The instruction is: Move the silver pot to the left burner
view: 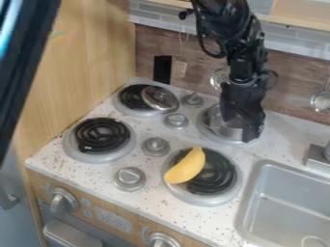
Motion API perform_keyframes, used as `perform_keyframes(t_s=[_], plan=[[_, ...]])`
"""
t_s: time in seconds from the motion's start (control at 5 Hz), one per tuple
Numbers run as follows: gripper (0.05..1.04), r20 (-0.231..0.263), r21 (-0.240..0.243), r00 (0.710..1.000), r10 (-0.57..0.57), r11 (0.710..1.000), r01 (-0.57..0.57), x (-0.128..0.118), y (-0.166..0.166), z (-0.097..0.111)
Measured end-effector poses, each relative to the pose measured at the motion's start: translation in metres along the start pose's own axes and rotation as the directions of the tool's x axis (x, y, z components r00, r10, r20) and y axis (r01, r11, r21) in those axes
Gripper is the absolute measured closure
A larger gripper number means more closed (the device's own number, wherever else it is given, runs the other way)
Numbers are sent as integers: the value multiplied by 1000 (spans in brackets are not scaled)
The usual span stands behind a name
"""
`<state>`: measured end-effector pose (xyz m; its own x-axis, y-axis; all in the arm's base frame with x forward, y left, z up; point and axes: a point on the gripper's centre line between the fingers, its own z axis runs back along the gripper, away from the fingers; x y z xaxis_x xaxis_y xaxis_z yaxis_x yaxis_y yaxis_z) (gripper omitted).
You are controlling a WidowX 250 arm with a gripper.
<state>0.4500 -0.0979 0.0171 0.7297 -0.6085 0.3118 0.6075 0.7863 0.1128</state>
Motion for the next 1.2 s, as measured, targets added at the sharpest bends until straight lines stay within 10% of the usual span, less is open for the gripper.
perform_keyframes(t_s=[0.8,1.2], plan=[[138,-3,9,999,35,999,-35,13,9,-53],[744,26,13,999,28,1000,-28,17,10,-53]])
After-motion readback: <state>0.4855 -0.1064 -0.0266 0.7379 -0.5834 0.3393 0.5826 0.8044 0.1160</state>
